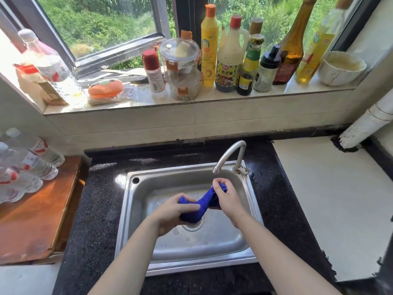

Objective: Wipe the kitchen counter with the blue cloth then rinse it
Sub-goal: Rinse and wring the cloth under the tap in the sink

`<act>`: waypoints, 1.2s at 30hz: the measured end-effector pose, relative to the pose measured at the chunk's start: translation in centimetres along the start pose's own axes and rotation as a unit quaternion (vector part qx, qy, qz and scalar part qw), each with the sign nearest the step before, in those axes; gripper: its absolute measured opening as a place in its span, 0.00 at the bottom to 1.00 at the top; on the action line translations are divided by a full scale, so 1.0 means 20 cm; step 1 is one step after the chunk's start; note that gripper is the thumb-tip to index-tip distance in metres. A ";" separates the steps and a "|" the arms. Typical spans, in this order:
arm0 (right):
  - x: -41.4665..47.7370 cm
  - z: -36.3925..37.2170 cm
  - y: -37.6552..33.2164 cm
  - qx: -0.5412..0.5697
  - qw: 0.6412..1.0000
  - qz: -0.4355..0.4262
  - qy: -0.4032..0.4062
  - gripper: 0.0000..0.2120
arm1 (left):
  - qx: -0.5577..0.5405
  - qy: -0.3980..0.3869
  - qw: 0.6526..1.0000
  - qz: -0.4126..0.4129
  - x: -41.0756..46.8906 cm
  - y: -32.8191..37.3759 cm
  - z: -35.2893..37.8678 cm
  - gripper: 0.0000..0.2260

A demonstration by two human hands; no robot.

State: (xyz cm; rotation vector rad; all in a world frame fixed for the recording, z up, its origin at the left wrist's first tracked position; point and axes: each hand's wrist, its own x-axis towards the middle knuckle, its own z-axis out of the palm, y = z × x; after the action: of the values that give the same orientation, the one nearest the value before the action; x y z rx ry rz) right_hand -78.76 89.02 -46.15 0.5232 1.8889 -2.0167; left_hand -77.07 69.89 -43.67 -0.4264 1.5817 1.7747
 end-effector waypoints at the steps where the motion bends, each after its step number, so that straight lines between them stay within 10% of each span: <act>1: 0.00 -0.01 0.00 -0.005 1.000 -0.006 0.001 0.11 | 0.041 0.000 0.999 0.000 0.00 0.00 0.00 0.16; 13: -0.09 -0.02 0.00 -0.095 0.985 -0.146 0.020 0.04 | 0.369 0.089 0.925 0.029 0.03 0.02 0.04 0.22; 25: -0.13 -0.03 0.00 -0.254 0.913 -0.316 0.044 0.14 | -0.033 -0.054 0.997 -0.050 -0.04 0.06 0.00 0.07; 32: -0.15 -0.07 0.00 -0.332 0.882 -0.334 -0.010 0.16 | 0.125 -0.082 0.989 -0.022 0.00 0.03 -0.01 0.17; 36: -0.18 -0.09 0.00 -0.398 0.854 -0.325 -0.081 0.33 | 0.111 -0.067 0.991 0.014 0.00 0.05 -0.02 0.21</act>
State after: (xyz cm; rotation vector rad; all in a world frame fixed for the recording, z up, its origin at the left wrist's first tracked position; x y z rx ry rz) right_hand -75.53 90.79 -44.54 -0.5574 2.7433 -1.2560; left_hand -77.88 69.62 -43.09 -0.1753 1.6715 1.5900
